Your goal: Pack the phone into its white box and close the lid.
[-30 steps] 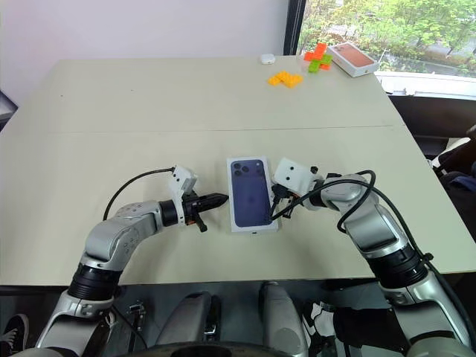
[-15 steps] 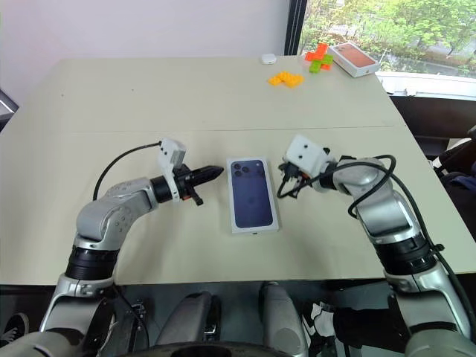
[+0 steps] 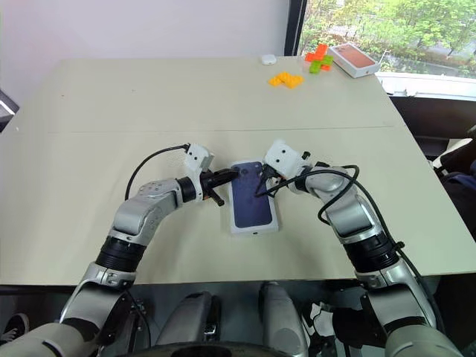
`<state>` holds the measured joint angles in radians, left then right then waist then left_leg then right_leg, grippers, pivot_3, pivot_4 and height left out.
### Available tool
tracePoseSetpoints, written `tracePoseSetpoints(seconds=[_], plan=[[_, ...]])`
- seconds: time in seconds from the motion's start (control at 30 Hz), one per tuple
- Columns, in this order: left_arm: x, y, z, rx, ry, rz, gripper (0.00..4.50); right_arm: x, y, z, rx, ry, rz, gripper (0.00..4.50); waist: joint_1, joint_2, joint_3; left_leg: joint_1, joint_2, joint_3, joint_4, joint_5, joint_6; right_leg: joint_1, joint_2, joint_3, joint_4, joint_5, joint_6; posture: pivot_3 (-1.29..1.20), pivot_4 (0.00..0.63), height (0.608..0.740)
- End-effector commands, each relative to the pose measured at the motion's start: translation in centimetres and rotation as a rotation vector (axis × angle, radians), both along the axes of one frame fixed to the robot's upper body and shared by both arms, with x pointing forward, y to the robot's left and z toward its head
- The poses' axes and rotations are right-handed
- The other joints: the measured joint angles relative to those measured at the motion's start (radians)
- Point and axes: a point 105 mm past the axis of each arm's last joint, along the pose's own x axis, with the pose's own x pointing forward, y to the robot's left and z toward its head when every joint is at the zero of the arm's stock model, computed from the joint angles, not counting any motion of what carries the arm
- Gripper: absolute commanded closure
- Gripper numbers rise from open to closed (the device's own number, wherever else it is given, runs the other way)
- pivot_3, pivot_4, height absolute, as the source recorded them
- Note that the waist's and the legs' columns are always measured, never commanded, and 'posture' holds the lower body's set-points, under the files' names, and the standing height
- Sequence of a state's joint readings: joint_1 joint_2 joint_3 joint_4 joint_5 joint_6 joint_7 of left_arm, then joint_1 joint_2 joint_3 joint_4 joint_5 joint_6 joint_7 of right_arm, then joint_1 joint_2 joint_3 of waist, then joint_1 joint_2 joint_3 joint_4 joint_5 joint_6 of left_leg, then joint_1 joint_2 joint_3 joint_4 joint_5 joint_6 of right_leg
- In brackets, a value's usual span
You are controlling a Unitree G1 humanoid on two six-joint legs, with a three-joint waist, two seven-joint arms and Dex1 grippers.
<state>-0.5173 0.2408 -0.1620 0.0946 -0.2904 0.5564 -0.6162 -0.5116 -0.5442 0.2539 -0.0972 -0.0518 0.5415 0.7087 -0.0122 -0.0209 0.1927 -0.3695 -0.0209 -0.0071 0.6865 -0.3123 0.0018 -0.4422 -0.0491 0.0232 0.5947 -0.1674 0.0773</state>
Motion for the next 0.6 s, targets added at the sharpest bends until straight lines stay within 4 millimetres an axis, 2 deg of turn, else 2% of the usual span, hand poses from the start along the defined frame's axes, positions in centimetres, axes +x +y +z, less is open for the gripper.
tracePoseSetpoints(seconds=[0.03, 0.1, 0.2, 0.43, 0.6], plan=[[-0.6, 0.3, -0.2, 0.012, 0.008, -0.018, 4.5, -0.5, -0.5, 0.3, -0.007, 0.007, 0.015, 4.46, 0.0, 0.0, 0.0, 0.0, 0.0, 0.0, 0.0, 0.0, 0.0, 0.0, 0.0, 0.0, 0.0, 0.0, 0.0, 0.0, 0.15, 0.74], [-1.2, 0.2, 0.5, -0.006, 0.006, -0.049, 4.5, -0.8, -0.8, 0.5, 0.001, 0.022, 0.031, 4.46, 0.0, 0.0, 0.0, 0.0, 0.0, 0.0, 0.0, 0.0, 0.0, 0.0, 0.0, 0.0, 0.0, 0.0, 0.0, 0.0, 0.15, 0.74], [-3.5, 0.1, 0.9, -0.018, 0.028, -0.157, 4.5, -3.5, -0.2, 0.5, 0.048, 0.117, 0.146, 4.46, 0.0, 0.0, 0.0, -0.001, 0.0, -0.001, -0.001, 0.0, 0.0, -0.001, 0.0, 0.0, 0.0, 0.0, 0.0, 0.0, 0.15, 0.74], [-6.1, 0.9, -1.2, 0.1, 0.064, -0.261, 4.5, -8.2, -0.3, -1.6, 0.003, 0.299, 0.279, 4.46, 0.001, 0.0, 0.0, 0.0, 0.0, -0.001, -0.001, 0.0, 0.0, 0.0, 0.0, 0.0, -0.001, -0.001, 0.0, 0.0, 0.15, 0.74], [-7.0, 1.4, -1.8, 0.107, 0.088, -0.281, 4.5, -9.8, -0.9, -2.5, -0.036, 0.393, 0.308, 4.46, 0.0, -0.001, -0.001, 0.001, 0.001, -0.001, -0.001, 0.0, 0.0, 0.002, 0.001, 0.0, -0.001, -0.004, 0.0, 0.0, 0.15, 0.74]])
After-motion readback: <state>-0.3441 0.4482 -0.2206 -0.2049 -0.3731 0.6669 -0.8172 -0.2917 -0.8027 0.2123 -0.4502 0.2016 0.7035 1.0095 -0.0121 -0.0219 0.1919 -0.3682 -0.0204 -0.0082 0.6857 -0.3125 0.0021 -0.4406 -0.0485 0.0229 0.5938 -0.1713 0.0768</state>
